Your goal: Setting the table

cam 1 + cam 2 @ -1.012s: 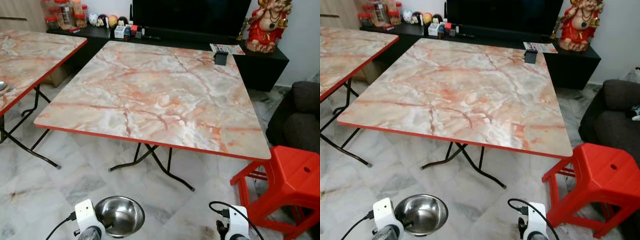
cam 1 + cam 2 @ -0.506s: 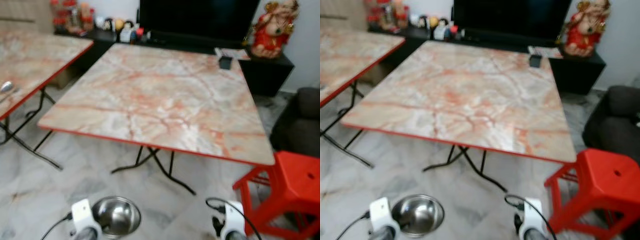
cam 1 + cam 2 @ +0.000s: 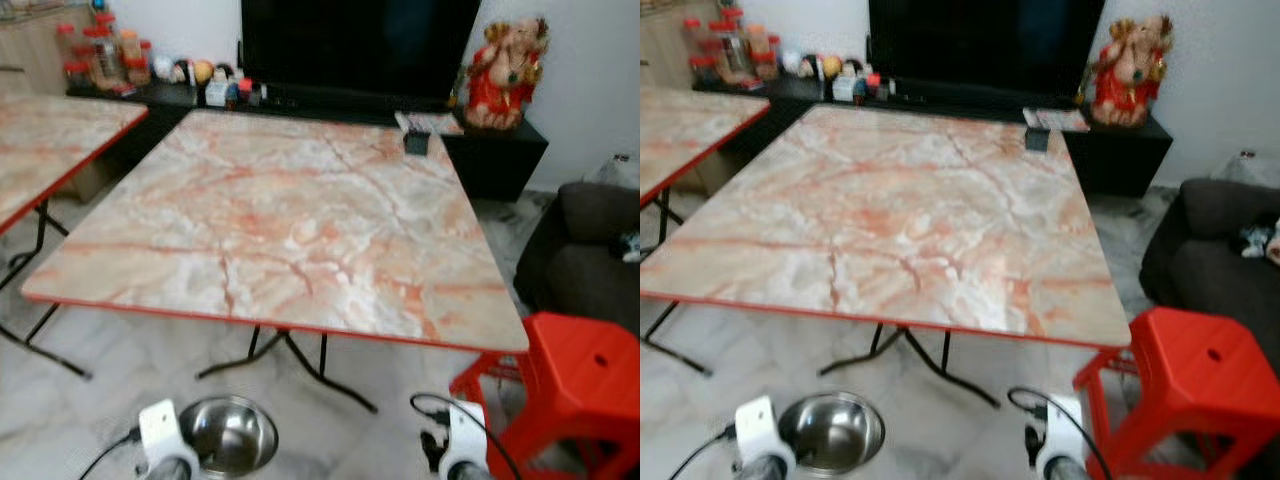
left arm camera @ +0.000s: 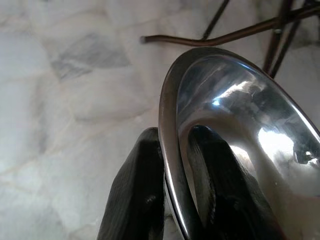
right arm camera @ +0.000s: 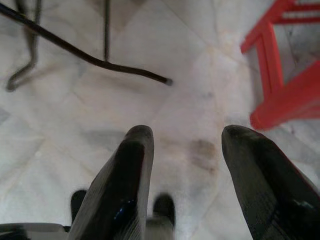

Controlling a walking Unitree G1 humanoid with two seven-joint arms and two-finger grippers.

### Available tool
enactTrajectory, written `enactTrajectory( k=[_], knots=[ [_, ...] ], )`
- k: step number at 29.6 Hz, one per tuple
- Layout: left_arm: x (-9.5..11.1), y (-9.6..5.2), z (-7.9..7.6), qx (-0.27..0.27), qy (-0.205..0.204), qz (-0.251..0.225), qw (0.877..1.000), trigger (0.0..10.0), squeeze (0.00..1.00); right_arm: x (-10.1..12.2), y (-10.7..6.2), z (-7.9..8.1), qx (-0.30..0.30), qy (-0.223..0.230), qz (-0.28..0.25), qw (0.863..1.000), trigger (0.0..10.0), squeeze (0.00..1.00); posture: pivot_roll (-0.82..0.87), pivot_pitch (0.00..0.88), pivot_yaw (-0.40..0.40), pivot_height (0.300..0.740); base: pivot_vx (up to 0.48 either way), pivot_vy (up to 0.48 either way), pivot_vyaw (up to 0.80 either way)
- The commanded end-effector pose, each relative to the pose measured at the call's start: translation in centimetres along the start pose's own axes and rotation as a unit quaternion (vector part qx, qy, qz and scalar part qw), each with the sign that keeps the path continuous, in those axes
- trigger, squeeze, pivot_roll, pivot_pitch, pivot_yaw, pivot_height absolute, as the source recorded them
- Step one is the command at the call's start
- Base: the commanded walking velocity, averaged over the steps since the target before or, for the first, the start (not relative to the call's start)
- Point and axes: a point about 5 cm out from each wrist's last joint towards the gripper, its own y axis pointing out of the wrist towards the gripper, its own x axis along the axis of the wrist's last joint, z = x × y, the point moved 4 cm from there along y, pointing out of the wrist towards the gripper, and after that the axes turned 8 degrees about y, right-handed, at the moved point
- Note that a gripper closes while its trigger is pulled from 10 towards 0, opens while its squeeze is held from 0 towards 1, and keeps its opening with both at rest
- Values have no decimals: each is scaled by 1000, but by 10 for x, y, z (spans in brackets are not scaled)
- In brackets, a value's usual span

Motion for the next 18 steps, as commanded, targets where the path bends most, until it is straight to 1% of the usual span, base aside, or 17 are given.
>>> enactTrajectory(
  k=[1, 2, 3, 5, 6, 7, 9, 11, 12, 13, 14, 15, 17, 18],
  knots=[
    [-5, -2, -2, 6, 0, 3, 1000, 10000, 0, 2, -1, -7, -8, 1, -1, 1000, 10000, 0, 23, 0, -80, 740, 0, 0, 0],
    [-5, -2, -2, 6, 0, 3, 1000, 10000, 0, 2, -1, -7, -8, 1, -1, 1000, 10000, 0, 23, 0, -80, 740, 0, 0, 0],
    [-5, -2, 2, 17, 7, 0, 1000, 10000, 0, 2, -1, -7, -8, 1, -1, 1000, 10000, 0, 29, 0, -83, 740, 0, 0, 0],
    [-2, -3, 12, 43, 8, -16, 999, 10000, 0, 2, 0, -6, -7, 0, -1, 1000, 10000, 0, 32, 0, -87, 740, 0, 0, 0],
    [5, -4, 26, 76, -7, -37, 996, 10000, 0, 2, 0, -6, -6, -1, -1, 1000, 10000, 0, 32, 0, -87, 740, 0, 0, 0],
    [7, -4, 29, 85, -12, -42, 995, 10000, 0, 2, 0, -6, -6, -1, -1, 1000, 10000, 0, 38, 0, -92, 740, 0, 0, 0],
    [17, -5, 44, 120, -20, -66, 990, 10000, 0, 2, 0, -6, -6, -3, -1, 1000, 10000, 0, 46, 0, -98, 740, 0, 0, 0],
    [24, -6, 53, 142, -25, -82, 986, 10000, 0, 2, 0, -7, -6, -4, 0, 1000, 10000, 0, 46, 0, -98, 740, 0, 0, 0],
    [24, -6, 53, 142, -25, -82, 986, 10000, 0, 2, 0, -7, -6, -4, 0, 1000, 10000, 0, 46, 0, -98, 740, 0, 0, 0],
    [35, -9, 66, 171, -30, -109, 979, 10000, 0, 3, 0, -7, -6, -5, 0, 1000, 10000, 0, 53, 0, -102, 740, 0, 0, 0],
    [44, -11, 76, 193, -33, -129, 972, 10000, 0, 3, 0, -7, -6, -7, 0, 1000, 10000, 0, 53, 0, -102, 740, 0, 0, 0],
    [51, -14, 84, 212, -41, -146, 966, 10000, 0, 3, 0, -7, -6, -7, 0, 1000, 10000, 0, 59, 0, -104, 740, 0, 0, 0],
    [62, -19, 97, 242, -39, -171, 954, 10000, 0, 3, 0, -7, -6, -9, 0, 1000, 10000, 0, 65, 0, -107, 740, 0, 0, 0],
    [70, -23, 105, 263, -40, -189, 945, 10000, 0, 4, 0, -7, -5, -10, 0, 1000, 10000, 0, 67, 0, -108, 740, 0, 0, 0]
  ],
)
